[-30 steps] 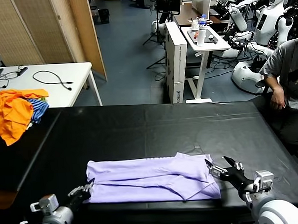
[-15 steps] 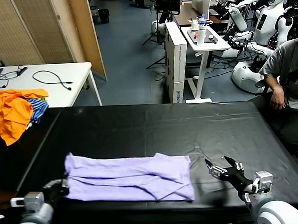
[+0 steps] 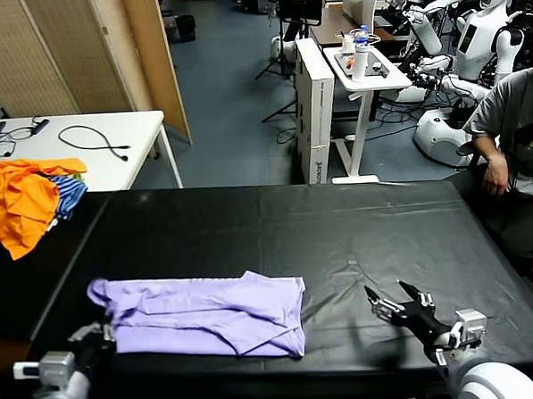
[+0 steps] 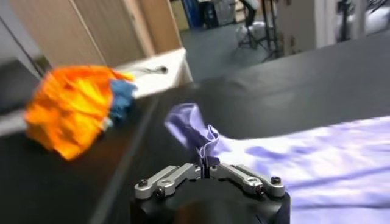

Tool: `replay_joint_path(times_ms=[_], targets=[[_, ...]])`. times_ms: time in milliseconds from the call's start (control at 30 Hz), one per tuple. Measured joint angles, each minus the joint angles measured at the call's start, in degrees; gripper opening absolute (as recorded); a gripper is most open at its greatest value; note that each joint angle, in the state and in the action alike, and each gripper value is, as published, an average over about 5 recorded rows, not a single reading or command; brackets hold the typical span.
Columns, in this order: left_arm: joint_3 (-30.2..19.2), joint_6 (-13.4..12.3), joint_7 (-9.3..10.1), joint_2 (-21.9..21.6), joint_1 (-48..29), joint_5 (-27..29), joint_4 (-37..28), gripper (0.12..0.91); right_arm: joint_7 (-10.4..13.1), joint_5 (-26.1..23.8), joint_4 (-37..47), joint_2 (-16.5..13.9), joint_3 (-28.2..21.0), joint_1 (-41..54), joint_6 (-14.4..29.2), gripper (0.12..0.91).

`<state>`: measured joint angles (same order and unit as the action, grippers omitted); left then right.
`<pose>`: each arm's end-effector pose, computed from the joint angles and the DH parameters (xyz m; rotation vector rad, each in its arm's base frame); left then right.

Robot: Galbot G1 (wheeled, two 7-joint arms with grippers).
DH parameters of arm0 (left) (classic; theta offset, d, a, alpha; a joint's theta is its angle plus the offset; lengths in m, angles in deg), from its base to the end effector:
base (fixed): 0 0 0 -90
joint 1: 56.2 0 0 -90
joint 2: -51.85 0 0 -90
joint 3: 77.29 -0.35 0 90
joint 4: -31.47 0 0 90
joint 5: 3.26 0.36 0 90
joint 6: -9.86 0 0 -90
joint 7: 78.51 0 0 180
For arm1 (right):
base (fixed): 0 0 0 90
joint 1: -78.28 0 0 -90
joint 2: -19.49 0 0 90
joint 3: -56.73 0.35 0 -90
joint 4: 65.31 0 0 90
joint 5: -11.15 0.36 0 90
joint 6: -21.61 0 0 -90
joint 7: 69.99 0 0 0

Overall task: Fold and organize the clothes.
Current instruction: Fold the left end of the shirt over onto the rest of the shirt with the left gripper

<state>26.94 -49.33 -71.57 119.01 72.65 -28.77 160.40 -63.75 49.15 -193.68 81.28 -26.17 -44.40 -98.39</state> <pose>0.1566 0.1115 -0.2383 0.0777 -2.6411 -0.0883 0.1844 -0.0906 -0.2312 0.2093 -2.6644 -0.1395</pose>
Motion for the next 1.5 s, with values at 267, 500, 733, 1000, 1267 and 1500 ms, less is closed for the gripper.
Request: replay_joint_path(times_ms=[267,500,733,1000,1267,1500], targets=[[-7.1,2.5,2.32,3.2,-4.2,-7.2,3.8,0.175,-0.2,-1.6,0.2,1.3,0.6,-0.9,0.3,0.907],[-15.5,2.5,2.64,6.1,-7.4,-6.9,4.2,0.175,-0.4,-3.2,0.0,2.1,1.5,-1.6,0.3,0.907],[-23.4,2.2,3.66,8.4,-9.3,-5.2,3.0,0.175,-0.2,-3.9,-0.6,2.8,2.4,-2.6,0.0,0.907],[-29.0,2.4,4.4,10.4,-10.7,-6.0,2.8,0.175,-1.0,-5.0,0.3,3.1,3.0,-2.9,0.3,0.907],[-32.0,2.1,4.46,13.5,-11.0,-4.4,0.9,0.175,-0.7,-5.2,0.4,3.3,2.8,-2.8,0.0,0.907],[-32.4,1.5,4.3,16.2,-12.0,-2.9,-0.9,0.175,-0.6,-5.2,0.2,3.5,2.6,-2.9,0.0,0.907]])
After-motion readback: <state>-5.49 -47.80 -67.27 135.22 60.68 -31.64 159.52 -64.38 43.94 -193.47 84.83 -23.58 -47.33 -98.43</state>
